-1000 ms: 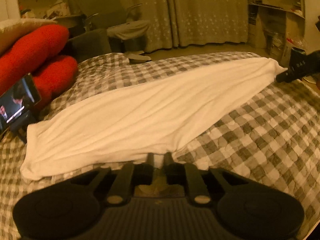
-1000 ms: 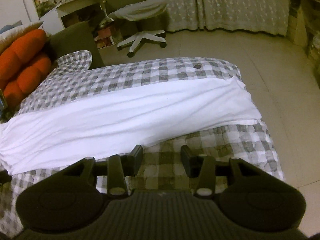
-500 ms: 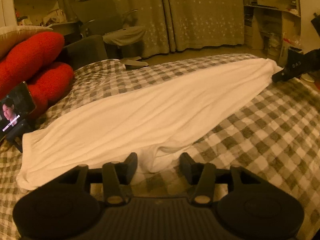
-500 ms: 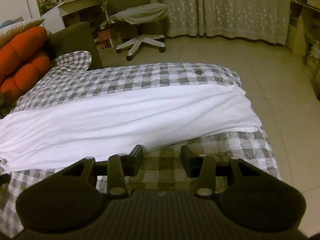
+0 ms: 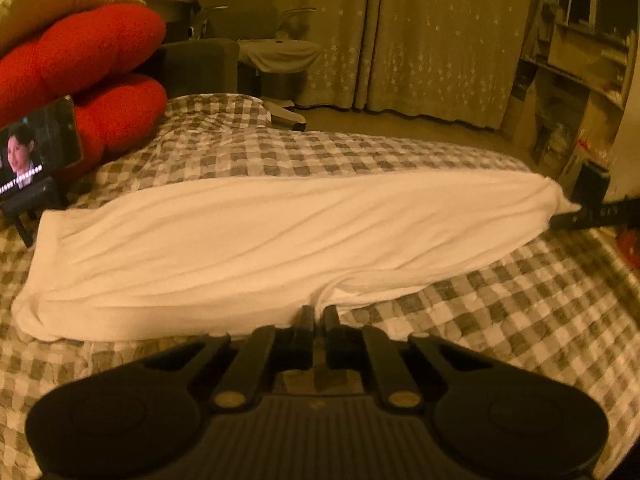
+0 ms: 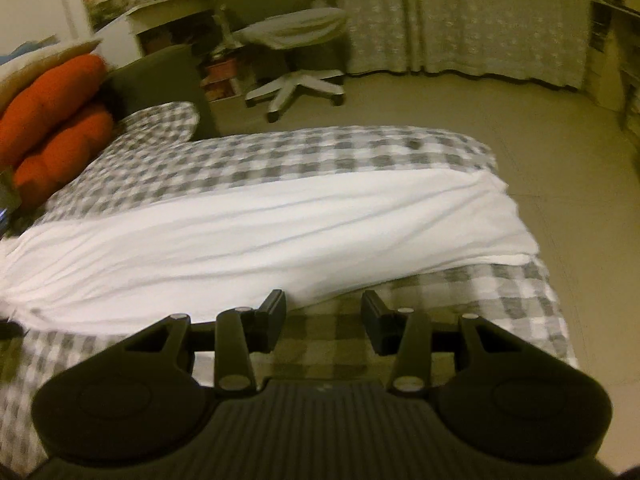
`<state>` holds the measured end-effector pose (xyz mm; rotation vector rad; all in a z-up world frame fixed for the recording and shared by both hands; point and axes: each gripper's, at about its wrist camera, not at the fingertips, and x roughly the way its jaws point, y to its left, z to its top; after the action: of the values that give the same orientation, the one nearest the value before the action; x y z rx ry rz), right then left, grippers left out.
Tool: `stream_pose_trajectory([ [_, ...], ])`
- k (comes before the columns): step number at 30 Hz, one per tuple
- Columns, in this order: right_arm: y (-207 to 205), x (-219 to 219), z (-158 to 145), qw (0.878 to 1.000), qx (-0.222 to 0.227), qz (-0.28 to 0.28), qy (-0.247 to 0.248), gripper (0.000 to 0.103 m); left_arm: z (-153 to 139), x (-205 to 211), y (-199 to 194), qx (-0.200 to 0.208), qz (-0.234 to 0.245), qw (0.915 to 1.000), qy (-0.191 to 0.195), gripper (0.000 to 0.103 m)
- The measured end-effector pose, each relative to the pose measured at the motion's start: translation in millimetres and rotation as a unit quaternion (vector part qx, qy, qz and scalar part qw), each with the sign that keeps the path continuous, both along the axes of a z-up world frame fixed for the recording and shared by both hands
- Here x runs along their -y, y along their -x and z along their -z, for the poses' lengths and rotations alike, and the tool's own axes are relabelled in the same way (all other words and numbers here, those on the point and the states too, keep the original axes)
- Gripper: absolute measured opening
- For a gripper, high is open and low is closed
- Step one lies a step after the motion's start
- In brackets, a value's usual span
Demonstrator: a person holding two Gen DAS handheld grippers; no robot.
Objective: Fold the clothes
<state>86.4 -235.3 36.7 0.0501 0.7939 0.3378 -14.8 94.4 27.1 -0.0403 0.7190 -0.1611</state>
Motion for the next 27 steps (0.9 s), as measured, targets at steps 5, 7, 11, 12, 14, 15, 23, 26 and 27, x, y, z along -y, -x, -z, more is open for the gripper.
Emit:
stream_pose_trajectory([
  [5,3,-12,2,0.999,0.005,-0.034,0.022,0.048,-1,-1,-1,-0.008,0.003,0.9999,0.008,0.006],
  [7,3,-13,2,0.999,0.006,-0.035,0.021,0.048,-1,-1,-1,-0.01,0.007,0.9999,0.008,0.012],
  [11,3,-14,2,0.999,0.01,-0.032,0.024,0.047,-1,6,2,-0.007,0.021,0.9998,0.0,0.026],
  [12,3,-14,2,0.999,0.011,-0.03,0.025,0.047,-1,8,2,-0.006,0.023,0.9997,-0.004,0.026],
  [14,3,-15,2,0.999,0.013,-0.028,0.027,0.047,0,11,1,-0.004,0.021,0.9997,-0.015,0.026],
  [15,2,-16,2,0.999,0.014,-0.027,0.027,0.047,0,12,0,-0.004,0.019,0.9996,-0.021,0.026],
  [23,0,-14,1,0.999,0.014,-0.021,0.022,0.026,0,-1,-3,-0.008,0.002,0.9998,0.02,0.005],
  [26,1,-15,2,0.999,0.011,-0.028,0.025,0.026,-2,-9,-4,-0.017,0.002,0.9988,0.046,0.006],
  [27,1,-17,3,0.999,0.011,-0.033,0.028,0.027,-3,-9,-3,-0.02,0.008,0.9986,0.048,0.006],
])
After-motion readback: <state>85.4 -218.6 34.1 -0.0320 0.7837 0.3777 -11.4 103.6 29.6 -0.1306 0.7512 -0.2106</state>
